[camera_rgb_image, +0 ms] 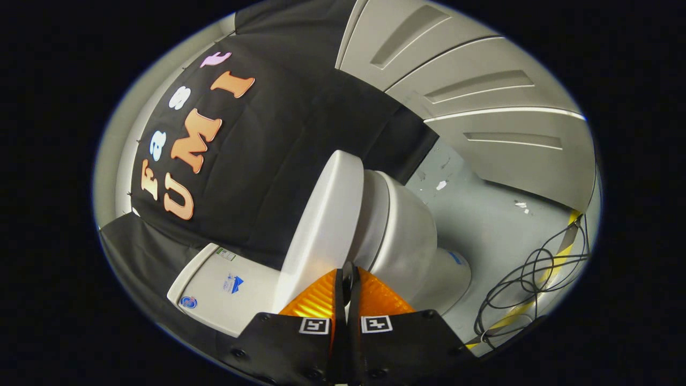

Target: Open the toilet lid.

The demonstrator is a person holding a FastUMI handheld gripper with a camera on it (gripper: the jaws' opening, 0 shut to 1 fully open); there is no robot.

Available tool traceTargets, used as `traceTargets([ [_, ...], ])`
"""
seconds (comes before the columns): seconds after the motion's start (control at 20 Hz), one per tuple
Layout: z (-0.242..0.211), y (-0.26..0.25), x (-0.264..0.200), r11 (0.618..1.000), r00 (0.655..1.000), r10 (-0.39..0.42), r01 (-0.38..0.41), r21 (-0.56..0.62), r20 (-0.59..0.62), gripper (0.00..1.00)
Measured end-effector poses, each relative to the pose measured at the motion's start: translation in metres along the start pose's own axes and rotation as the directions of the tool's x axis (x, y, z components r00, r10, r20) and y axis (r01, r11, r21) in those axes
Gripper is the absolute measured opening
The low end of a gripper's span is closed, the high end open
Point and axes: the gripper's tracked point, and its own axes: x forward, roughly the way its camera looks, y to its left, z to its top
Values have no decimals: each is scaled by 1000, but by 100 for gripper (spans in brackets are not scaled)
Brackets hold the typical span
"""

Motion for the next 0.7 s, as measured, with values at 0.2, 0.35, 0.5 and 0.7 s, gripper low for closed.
traceTargets([
  [0.2,2,2,2,1000,1000,-9,9,-2,12,8],
  [0.35,4,5,0,1000,1000,-16,16,-16,16,8],
  [0.5,8,13,-2,999,1000,-17,18,-38,26,8],
  [0.7,14,28,-4,996,999,-41,43,-75,29,8],
])
